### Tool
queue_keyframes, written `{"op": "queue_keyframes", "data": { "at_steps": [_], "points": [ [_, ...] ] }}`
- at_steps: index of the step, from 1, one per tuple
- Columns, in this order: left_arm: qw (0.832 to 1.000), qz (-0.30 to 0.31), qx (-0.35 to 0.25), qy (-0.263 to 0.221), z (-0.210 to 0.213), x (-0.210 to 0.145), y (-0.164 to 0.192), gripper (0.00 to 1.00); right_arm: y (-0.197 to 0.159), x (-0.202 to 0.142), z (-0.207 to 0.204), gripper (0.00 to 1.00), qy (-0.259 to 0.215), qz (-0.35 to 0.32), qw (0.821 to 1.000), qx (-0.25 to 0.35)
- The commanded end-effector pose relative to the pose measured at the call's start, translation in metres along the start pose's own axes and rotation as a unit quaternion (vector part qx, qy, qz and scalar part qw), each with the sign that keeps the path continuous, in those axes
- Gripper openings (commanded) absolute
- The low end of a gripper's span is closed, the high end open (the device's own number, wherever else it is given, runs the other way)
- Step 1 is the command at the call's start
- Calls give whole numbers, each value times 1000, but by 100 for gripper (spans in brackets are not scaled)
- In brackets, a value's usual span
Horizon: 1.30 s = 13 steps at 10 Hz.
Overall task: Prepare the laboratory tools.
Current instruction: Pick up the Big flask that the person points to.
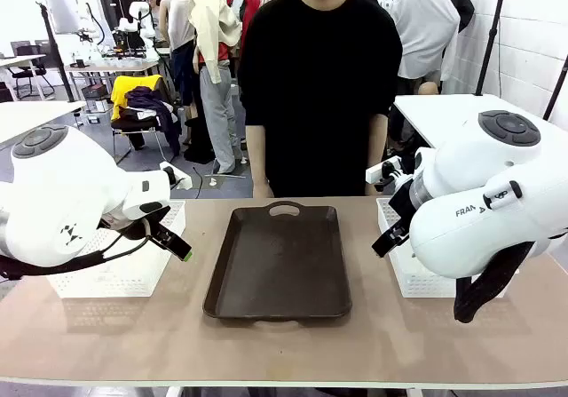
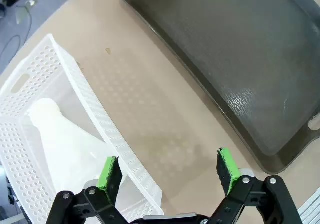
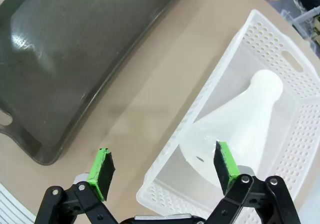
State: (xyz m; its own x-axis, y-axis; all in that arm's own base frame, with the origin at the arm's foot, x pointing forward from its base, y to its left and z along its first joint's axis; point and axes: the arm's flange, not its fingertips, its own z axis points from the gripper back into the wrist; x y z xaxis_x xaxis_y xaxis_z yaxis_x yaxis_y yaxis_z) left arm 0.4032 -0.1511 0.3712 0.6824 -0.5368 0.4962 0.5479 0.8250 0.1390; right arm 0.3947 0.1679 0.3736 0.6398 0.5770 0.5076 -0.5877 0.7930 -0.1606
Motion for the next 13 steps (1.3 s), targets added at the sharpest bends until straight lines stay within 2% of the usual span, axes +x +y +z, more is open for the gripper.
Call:
{"op": "queue_keyframes", "data": {
  "at_steps": [1,13],
  "points": [
    [1000,0,0,0,0,0,0,100,0,0,0,100,0,0,1000,0],
    [1000,0,0,0,0,0,0,100,0,0,0,100,0,0,1000,0]
  ]
}}
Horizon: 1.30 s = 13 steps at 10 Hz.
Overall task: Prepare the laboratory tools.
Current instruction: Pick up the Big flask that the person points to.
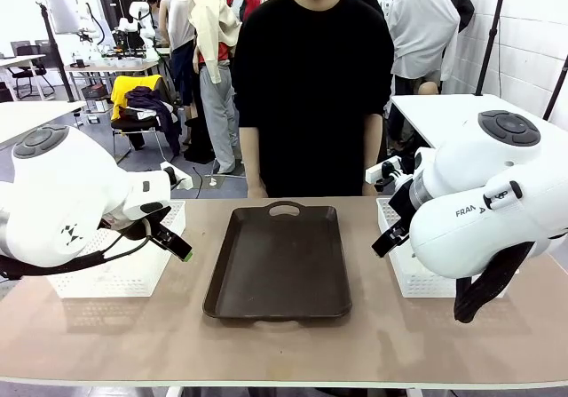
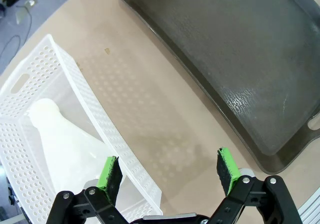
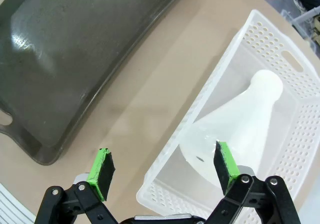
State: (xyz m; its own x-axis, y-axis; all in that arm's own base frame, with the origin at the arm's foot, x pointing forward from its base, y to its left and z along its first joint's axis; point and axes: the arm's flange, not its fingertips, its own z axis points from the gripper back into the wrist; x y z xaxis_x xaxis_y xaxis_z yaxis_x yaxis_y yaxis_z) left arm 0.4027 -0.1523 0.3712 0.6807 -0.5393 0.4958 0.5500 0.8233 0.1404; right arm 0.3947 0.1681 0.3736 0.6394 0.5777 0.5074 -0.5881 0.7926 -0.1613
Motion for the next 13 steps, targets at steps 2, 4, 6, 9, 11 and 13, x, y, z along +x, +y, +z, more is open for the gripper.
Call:
{"op": "queue_keyframes", "data": {
  "at_steps": [2,4,6,9,11,13],
  "points": [
    [1000,8,17,-10,9,-6,12,100,-10,-4,19,100,-4,-29,1000,-11],
    [1000,25,-17,-9,28,-18,31,100,-27,-12,52,100,-21,-63,998,12],
    [996,42,-74,-34,52,-27,55,100,-50,-20,82,100,-62,-92,989,92],
    [975,76,-188,-85,85,-32,94,100,-85,-48,119,100,-141,-148,962,183],
    [958,110,-233,-127,108,-39,130,100,-112,-72,133,100,-157,-209,948,180],
    [934,157,-292,-129,109,-50,169,100,-135,-90,137,100,-160,-259,936,179]
  ]
}}
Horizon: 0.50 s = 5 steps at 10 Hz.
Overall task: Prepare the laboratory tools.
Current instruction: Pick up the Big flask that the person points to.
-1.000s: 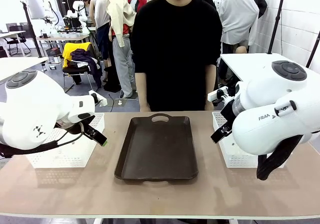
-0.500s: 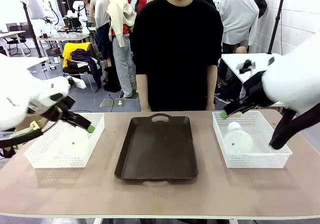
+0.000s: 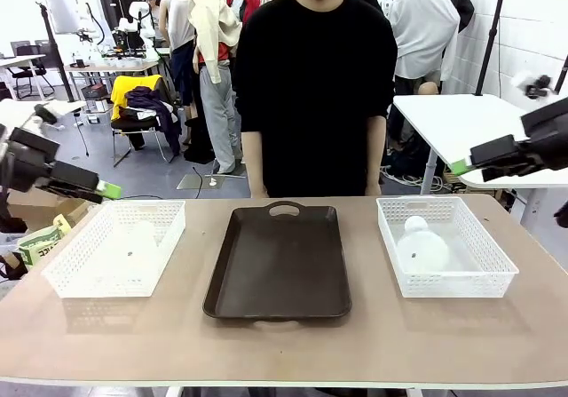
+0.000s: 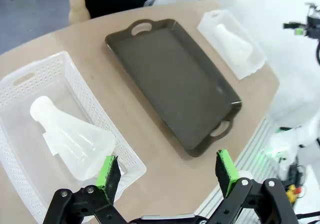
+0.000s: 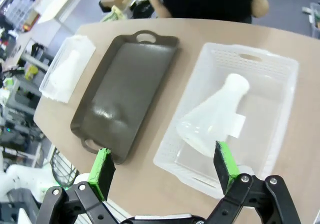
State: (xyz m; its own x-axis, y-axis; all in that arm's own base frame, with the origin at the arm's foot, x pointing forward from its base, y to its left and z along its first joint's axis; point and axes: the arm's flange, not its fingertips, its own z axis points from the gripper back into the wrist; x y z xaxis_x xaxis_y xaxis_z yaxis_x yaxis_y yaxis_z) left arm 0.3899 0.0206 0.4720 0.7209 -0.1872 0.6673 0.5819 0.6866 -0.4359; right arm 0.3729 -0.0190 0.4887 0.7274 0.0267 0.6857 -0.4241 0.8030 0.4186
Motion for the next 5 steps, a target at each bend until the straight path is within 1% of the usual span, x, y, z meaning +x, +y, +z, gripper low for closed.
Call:
{"op": "queue_keyframes", "data": {
  "at_steps": [1,2,3,4,5],
  "points": [
    [997,46,-56,11,5,3,36,100,-8,-35,1,100,5,-31,999,4],
    [996,56,-72,4,11,1,44,100,-15,-35,1,100,8,-37,999,17],
    [992,75,-100,-6,16,-6,53,100,-19,-39,2,100,26,-42,997,57],
    [989,96,-109,-6,18,-11,62,100,-24,-41,1,100,34,-57,994,88],
    [988,110,-106,-6,18,-14,71,100,-30,-42,2,100,32,-62,991,110]
  ]
}}
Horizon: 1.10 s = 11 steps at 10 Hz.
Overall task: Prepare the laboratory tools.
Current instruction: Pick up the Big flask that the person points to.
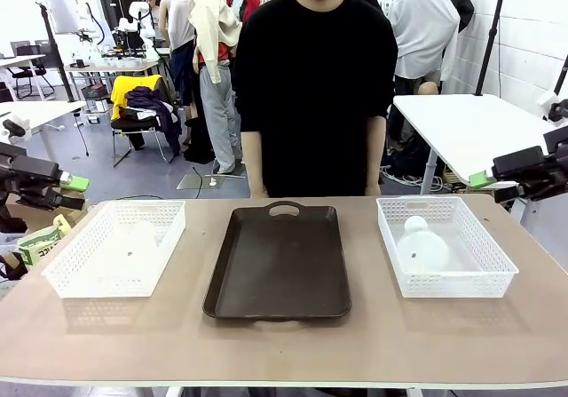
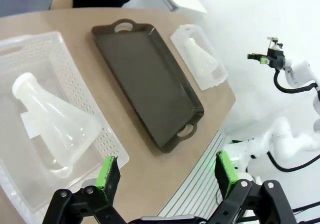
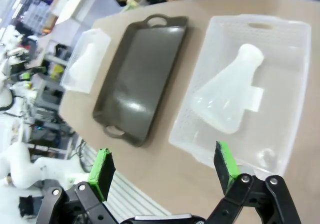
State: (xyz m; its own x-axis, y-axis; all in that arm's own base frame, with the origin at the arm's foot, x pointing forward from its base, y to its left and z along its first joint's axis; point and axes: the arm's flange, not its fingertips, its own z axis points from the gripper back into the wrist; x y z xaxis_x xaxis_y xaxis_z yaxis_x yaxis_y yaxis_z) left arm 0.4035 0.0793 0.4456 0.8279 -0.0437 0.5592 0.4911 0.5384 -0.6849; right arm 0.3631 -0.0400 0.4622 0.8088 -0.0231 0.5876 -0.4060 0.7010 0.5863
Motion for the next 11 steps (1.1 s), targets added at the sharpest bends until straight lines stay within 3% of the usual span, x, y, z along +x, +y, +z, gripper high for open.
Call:
{"op": "queue_keyframes", "data": {
  "at_steps": [1,4,11],
  "points": [
    [1000,23,13,1,4,7,18,100,-11,-18,1,100,4,-9,999,39],
    [998,47,34,-2,7,3,21,100,-15,-24,4,100,-4,-15,999,36],
    [998,40,42,13,4,2,22,100,-17,-17,6,100,1,-20,999,34]
  ]
}}
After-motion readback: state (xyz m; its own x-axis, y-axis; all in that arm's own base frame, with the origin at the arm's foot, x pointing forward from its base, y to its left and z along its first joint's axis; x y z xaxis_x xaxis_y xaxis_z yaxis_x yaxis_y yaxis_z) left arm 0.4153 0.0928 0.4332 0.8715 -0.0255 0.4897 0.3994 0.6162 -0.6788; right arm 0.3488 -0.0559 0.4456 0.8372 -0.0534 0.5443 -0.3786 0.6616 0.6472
